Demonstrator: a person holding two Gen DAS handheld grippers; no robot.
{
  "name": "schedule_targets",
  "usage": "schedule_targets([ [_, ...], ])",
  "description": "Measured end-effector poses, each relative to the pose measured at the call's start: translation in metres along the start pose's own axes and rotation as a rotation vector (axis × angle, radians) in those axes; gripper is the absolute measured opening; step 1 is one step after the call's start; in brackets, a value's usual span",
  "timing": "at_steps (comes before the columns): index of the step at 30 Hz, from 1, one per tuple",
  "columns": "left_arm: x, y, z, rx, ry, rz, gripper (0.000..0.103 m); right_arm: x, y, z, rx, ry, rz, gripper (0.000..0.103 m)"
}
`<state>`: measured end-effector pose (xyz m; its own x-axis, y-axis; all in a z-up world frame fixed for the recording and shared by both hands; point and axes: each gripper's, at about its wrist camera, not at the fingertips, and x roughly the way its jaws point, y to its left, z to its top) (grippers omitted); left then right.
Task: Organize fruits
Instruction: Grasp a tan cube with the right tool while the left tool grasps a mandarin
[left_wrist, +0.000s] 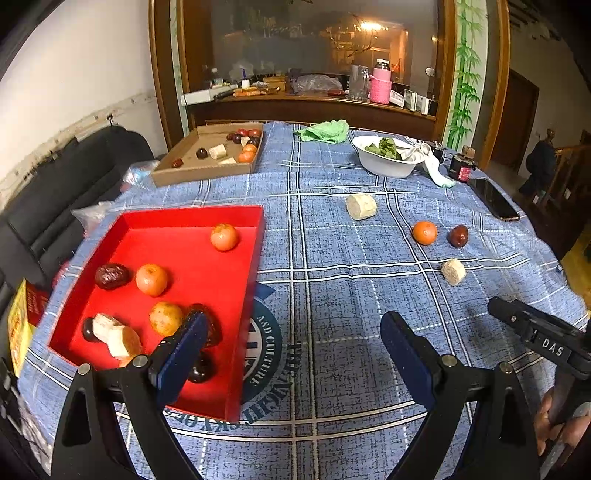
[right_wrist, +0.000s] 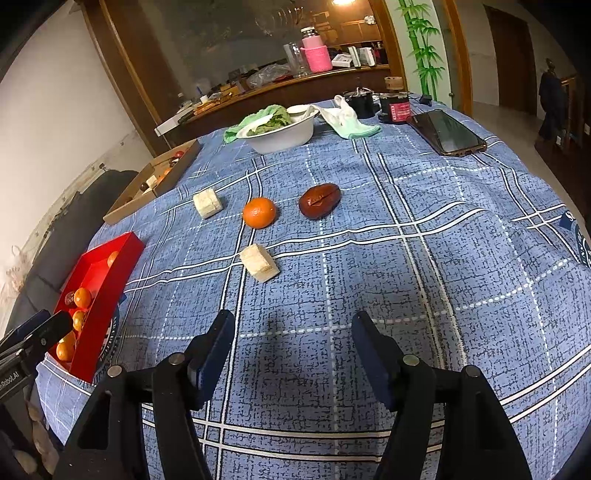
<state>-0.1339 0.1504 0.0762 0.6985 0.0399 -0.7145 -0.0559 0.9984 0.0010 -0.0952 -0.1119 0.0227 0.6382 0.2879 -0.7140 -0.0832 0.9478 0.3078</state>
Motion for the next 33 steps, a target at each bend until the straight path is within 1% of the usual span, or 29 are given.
schedule_targets([
  [4,0.005,0.012,0.01,-0.038,0.018,-0.037,0.094,0.003,0.006,0.009,-0.045,0.042,0.037,0.07],
  [7,0.008,0.017,0.023,-0.061,0.013,-0.073,0.094,0.006,0.019,0.022,-0.136,0.043,0.012,0.07],
  [10,0.013,0.018,0.036,-0.089,0.015,-0.12,0.094,0.014,0.033,0.032,-0.209,0.025,-0.008,0.07],
  [13,0.024,0.013,0.045,-0.105,0.032,-0.171,0.094,0.034,0.047,0.038,-0.263,0.039,-0.01,0.069],
  [15,0.032,0.009,0.049,-0.108,0.047,-0.199,0.094,0.045,0.051,0.038,-0.285,0.059,-0.011,0.06],
  [17,0.038,0.004,0.054,-0.106,0.057,-0.218,0.094,0.056,0.054,0.038,-0.304,0.078,-0.021,0.039],
  [20,0.05,-0.007,0.063,-0.101,0.063,-0.238,0.094,0.064,0.049,0.039,-0.291,0.084,-0.022,0.025],
  [23,0.066,-0.023,0.07,-0.089,0.079,-0.27,0.093,0.06,0.038,0.041,-0.255,0.081,0.014,0.019],
  [26,0.082,-0.045,0.074,-0.054,0.101,-0.293,0.093,0.053,0.028,0.041,-0.221,0.06,0.031,0.019],
  [30,0.104,-0.078,0.078,0.021,0.105,-0.337,0.093,0.044,0.006,0.041,-0.151,0.023,0.042,0.018],
  [33,0.122,-0.101,0.081,0.062,0.111,-0.348,0.093,0.038,-0.01,0.044,-0.084,0.004,0.045,0.018],
])
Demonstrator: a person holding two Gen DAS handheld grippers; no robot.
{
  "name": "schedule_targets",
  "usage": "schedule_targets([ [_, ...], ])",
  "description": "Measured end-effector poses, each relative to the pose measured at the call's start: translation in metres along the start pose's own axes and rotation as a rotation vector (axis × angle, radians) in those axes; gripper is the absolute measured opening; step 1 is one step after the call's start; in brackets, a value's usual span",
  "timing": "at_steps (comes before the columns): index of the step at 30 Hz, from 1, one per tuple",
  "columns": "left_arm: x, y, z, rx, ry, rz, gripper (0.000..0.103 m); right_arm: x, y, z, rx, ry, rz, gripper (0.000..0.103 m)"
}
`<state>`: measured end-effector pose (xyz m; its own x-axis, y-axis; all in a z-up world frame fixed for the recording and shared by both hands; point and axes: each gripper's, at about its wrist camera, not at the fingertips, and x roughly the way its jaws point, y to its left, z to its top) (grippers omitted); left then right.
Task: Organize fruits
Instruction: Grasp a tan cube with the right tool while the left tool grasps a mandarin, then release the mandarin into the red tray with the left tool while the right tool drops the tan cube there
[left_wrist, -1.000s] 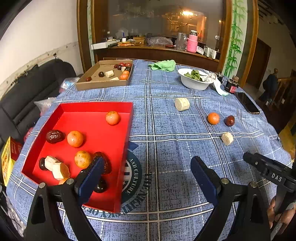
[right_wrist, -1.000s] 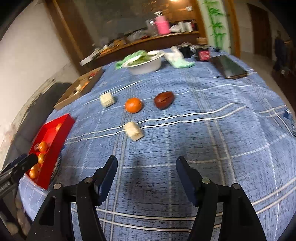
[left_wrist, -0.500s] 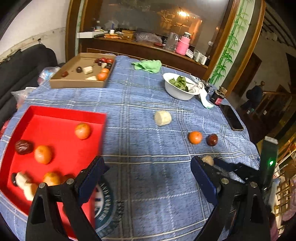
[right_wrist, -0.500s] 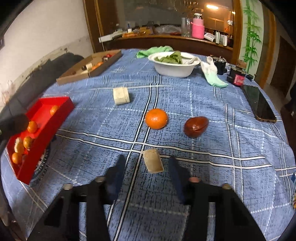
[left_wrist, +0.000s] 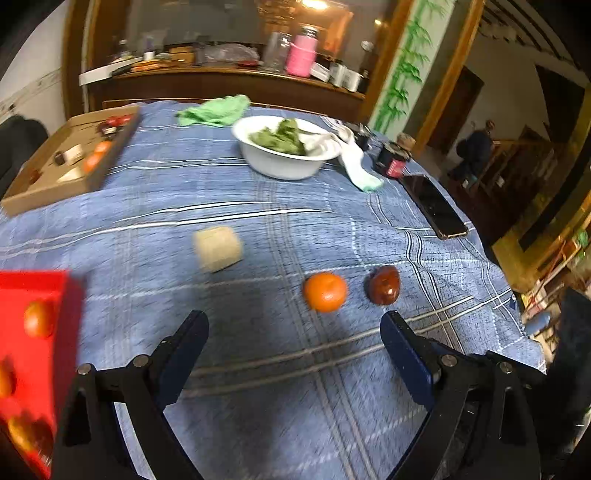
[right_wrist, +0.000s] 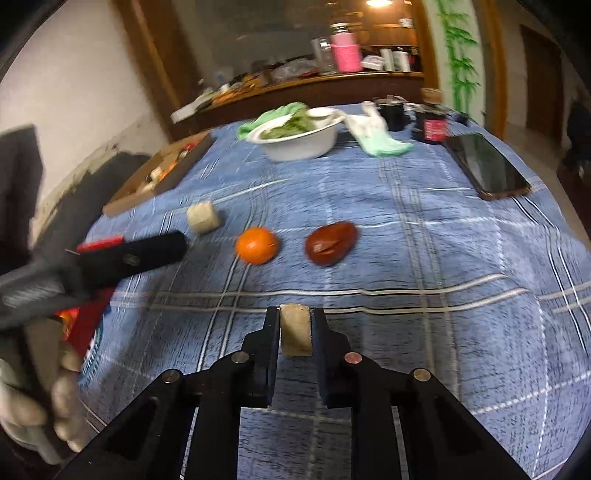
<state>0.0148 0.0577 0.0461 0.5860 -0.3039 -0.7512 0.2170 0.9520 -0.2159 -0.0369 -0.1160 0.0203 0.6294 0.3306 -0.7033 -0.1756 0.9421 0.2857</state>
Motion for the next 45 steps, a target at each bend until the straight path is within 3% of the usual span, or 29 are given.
schedule_targets([
  [5,0.034,-0.018,0.011,0.074,0.016,0.015,0.088,-0.003,-0.018,0.005,0.079,-0.012,0.018,0.018],
  [7,0.046,-0.022,0.014,0.1,0.028,0.015,0.081,0.0,-0.021,0.006,0.094,0.001,0.028,0.018],
  [9,0.056,-0.021,0.013,0.104,0.048,0.006,0.057,0.0,-0.022,0.006,0.098,0.003,0.033,0.018],
  [11,0.066,-0.019,0.012,0.095,0.078,-0.005,0.044,-0.001,-0.022,0.006,0.096,0.0,0.037,0.018],
  [15,0.07,-0.02,0.009,0.107,0.069,-0.002,0.04,0.0,-0.021,0.007,0.084,0.001,0.033,0.018],
  [17,0.068,-0.019,0.008,0.1,0.077,-0.027,0.031,0.002,-0.021,0.007,0.078,0.002,0.027,0.018],
  [24,0.022,-0.006,-0.003,0.014,0.014,-0.048,0.031,0.001,-0.021,0.007,0.067,-0.012,0.009,0.018],
  [30,-0.034,0.026,-0.031,-0.102,-0.038,-0.05,0.032,-0.005,-0.025,0.008,0.09,-0.047,0.004,0.018],
  [35,-0.081,0.064,-0.056,-0.208,-0.091,-0.018,0.032,-0.005,-0.024,0.006,0.09,-0.044,-0.006,0.018],
  [39,-0.123,0.105,-0.071,-0.269,-0.151,0.063,0.032,-0.005,-0.01,0.005,0.064,-0.021,0.001,0.018],
  [45,-0.172,0.177,-0.097,-0.421,-0.236,0.136,0.032,-0.024,0.041,0.003,-0.027,-0.006,0.064,0.018],
])
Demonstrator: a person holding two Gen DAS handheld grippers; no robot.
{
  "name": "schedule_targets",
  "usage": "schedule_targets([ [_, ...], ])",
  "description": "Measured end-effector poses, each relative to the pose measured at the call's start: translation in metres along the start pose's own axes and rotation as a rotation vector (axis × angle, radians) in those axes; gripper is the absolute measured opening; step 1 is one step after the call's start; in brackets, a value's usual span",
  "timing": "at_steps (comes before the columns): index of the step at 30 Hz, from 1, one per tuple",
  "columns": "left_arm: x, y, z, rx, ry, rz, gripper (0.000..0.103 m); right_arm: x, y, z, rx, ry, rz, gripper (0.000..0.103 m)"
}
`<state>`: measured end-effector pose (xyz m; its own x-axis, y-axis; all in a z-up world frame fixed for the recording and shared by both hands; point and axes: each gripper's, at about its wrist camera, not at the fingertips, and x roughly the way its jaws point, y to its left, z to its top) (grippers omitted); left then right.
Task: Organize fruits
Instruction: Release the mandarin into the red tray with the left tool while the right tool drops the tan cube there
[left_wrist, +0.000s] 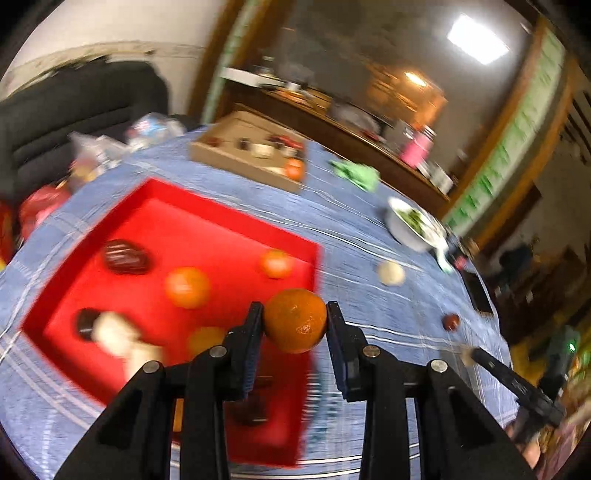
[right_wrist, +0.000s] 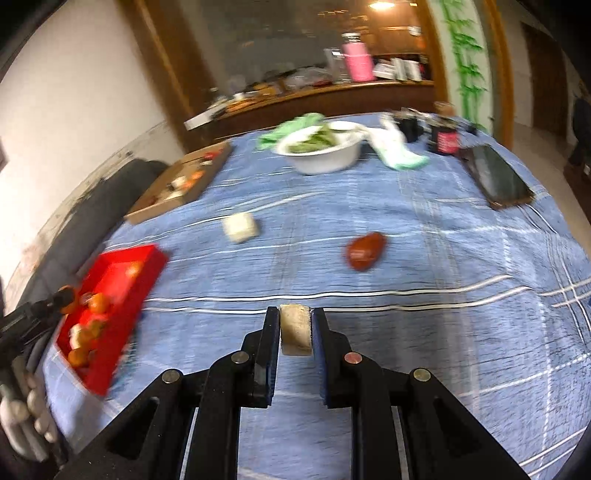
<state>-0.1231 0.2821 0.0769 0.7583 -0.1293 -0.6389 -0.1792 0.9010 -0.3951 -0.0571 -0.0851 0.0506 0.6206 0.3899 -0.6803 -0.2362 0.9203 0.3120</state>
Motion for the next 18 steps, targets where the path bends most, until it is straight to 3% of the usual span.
schedule_targets([
  [8,0.0,0.065,-0.005,-0.132,0.012,0.036,0.032,0.011,0.091,0.015,-0.088,0.057,0.158,0.019],
  [13,-0.001,0.077,-0.004,-0.11,0.002,0.086,0.032,0.042,0.146,0.02,-0.121,0.131,0.245,0.019],
  [18,0.014,0.079,0.006,-0.071,0.034,0.08,0.032,0.079,0.199,0.017,-0.193,0.192,0.264,0.019],
])
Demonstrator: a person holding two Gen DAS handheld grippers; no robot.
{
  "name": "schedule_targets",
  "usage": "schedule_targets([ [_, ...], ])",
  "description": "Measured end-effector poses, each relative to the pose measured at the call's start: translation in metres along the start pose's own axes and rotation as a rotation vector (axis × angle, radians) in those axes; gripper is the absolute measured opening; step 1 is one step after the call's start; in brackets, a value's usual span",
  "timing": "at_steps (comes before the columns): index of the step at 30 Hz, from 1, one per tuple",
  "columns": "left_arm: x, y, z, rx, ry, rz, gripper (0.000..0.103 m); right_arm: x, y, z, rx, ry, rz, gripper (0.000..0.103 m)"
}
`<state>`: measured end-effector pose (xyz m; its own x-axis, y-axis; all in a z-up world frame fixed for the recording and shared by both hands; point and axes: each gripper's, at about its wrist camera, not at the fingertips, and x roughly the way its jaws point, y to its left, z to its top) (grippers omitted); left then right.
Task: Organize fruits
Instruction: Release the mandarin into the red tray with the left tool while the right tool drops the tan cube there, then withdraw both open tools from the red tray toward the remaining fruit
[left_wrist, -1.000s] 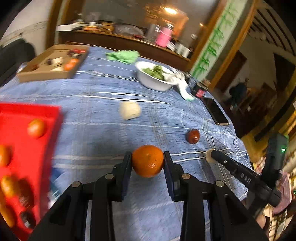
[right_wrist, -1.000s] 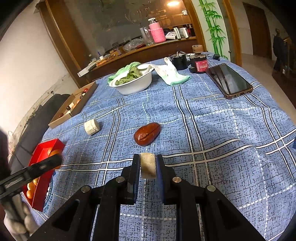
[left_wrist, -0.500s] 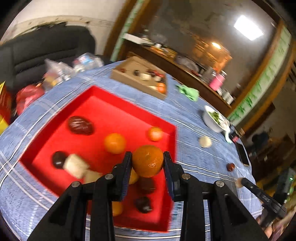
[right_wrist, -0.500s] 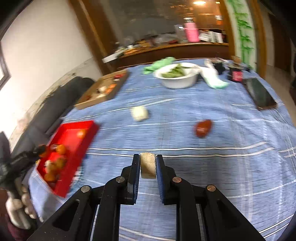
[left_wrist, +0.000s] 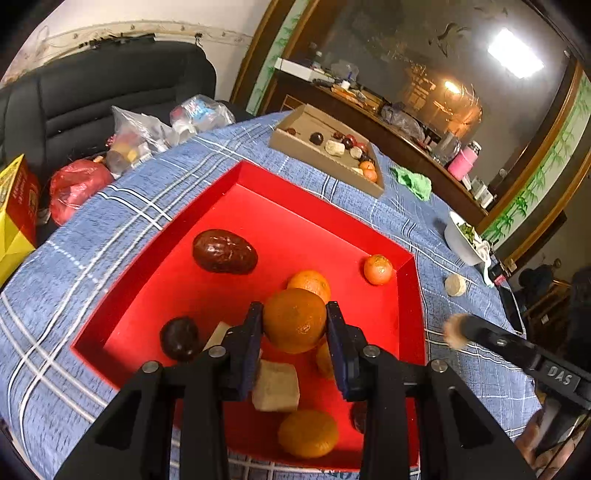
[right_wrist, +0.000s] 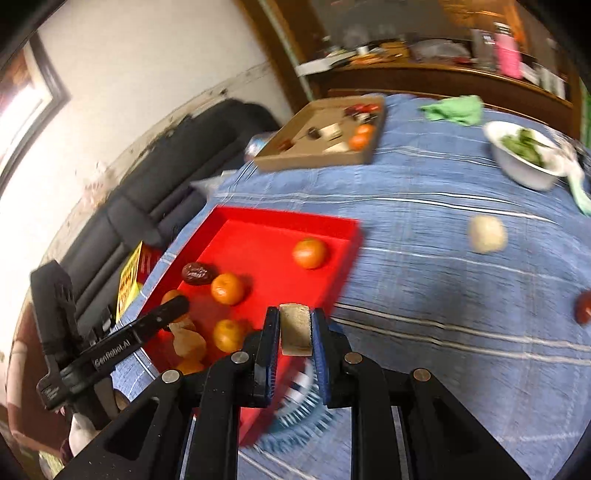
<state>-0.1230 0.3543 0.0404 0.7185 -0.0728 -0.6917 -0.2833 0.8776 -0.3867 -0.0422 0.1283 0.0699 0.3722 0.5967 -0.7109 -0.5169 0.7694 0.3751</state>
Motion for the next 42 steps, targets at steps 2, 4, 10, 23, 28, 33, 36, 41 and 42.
schedule_targets([
  [2,0.007,0.004,0.002,-0.006,0.015,-0.001,0.032,0.017,0.011,0.005,-0.022,0.024,-0.005,0.02],
  [4,0.013,0.008,0.002,-0.019,0.028,-0.003,0.032,0.034,0.023,0.008,-0.05,0.043,-0.027,0.02],
  [10,0.018,0.012,0.006,-0.027,0.025,-0.017,0.046,0.063,0.033,0.013,-0.094,0.067,-0.081,0.02],
  [23,0.001,0.017,0.008,-0.091,-0.036,-0.008,0.069,0.033,0.032,0.01,-0.102,-0.003,-0.124,0.046],
  [28,-0.019,-0.011,0.004,-0.011,-0.107,0.063,0.069,0.003,0.013,-0.005,-0.077,-0.032,-0.155,0.047],
  [33,-0.033,-0.055,-0.01,0.121,-0.151,0.175,0.094,-0.027,-0.011,-0.024,-0.005,-0.067,-0.169,0.055],
  [36,-0.039,-0.082,-0.022,0.191,-0.148,0.202,0.097,-0.043,-0.025,-0.037,0.031,-0.089,-0.174,0.056],
  [41,-0.043,-0.121,-0.04,0.289,-0.135,0.18,0.097,-0.067,-0.036,-0.058,0.021,-0.119,-0.216,0.057],
  [42,-0.043,-0.126,-0.043,0.303,-0.132,0.177,0.097,-0.071,-0.038,-0.06,0.019,-0.125,-0.221,0.058],
])
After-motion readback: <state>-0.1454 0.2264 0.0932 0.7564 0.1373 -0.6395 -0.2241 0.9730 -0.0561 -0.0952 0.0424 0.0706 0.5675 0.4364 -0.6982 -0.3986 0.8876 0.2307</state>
